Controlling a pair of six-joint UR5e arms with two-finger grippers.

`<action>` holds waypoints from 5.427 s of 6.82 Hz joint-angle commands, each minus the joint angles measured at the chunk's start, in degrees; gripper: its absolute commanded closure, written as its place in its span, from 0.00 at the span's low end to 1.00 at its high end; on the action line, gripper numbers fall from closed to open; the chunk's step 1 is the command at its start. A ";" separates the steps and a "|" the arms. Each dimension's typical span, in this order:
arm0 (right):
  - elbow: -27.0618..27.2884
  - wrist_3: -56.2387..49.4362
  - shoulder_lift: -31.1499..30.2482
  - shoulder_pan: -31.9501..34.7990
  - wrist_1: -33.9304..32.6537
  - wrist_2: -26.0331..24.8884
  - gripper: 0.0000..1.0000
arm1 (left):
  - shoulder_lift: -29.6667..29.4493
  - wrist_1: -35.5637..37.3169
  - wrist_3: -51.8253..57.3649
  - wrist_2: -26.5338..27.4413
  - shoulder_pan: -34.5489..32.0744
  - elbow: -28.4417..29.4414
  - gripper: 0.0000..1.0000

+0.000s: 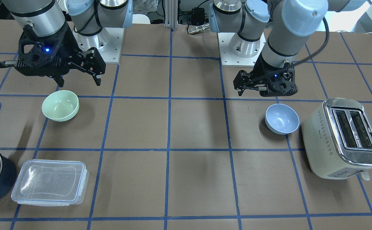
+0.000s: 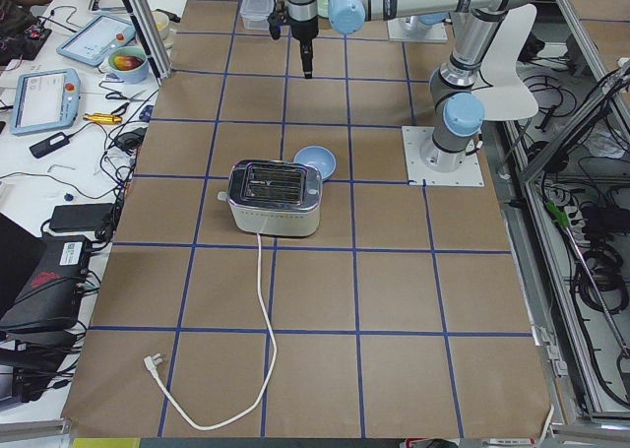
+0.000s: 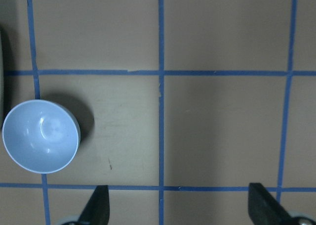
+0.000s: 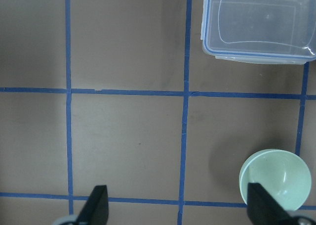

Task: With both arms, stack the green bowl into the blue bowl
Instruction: 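Lower the left gripper onto the pale blue bowl rim and grasp it, then carry the blue bowl to table center with left gripper while right gripper grasps green bowl, then release the blue bowl and retract the left arm while right gripper lifts green bowl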

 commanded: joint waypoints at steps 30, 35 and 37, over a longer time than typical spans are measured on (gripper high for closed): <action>37.27 -30.21 5.54 -33.40 -27.74 -5.63 1.00 | 2.15 -12.35 2.77 -3.26 -3.07 20.72 0.00; 18.35 -27.93 5.10 -28.16 -5.64 1.29 1.00 | -0.27 -5.73 3.65 1.75 -2.36 19.68 0.00; 14.25 -19.19 6.76 -18.17 -6.11 2.96 1.00 | -0.44 -5.38 3.65 0.08 -2.36 19.59 0.00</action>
